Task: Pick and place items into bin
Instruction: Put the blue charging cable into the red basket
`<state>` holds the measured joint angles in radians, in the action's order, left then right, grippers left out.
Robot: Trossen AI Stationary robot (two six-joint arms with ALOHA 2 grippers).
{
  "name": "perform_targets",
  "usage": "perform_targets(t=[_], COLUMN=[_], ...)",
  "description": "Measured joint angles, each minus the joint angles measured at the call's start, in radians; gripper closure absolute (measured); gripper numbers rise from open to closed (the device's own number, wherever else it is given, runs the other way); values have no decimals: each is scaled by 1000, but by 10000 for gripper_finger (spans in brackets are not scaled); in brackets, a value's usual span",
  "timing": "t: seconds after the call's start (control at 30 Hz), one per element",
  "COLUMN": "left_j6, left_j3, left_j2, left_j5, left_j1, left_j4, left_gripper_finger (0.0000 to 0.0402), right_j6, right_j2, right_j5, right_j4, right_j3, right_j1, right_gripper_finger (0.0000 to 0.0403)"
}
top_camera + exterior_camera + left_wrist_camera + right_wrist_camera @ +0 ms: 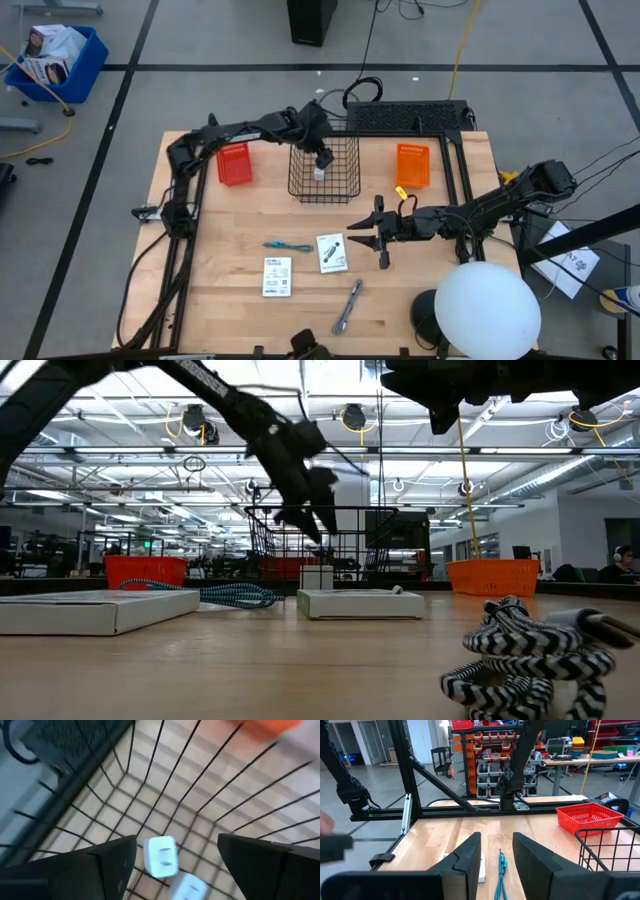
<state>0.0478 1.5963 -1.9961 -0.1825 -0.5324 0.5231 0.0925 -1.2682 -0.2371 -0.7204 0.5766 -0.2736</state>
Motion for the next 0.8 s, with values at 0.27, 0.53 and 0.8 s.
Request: perform_targets(t=[0.27, 0.53, 0.8], left_j6=[42, 92, 17], left_j3=[0, 0, 0], left_j2=[216, 373, 389], left_j5=[-23, 52, 135], left_j1=[78, 272, 498], left_j4=[162, 274, 456], left_gripper_finger=[123, 143, 146], right_j6=[0, 19, 70], right_j2=[0, 0, 0], right_j5=[2, 5, 15], right_j4=[-1, 19, 49], right_j3=[0, 0, 0], right_j1=[-2, -2, -4], right_gripper_finger=[298, 298, 298])
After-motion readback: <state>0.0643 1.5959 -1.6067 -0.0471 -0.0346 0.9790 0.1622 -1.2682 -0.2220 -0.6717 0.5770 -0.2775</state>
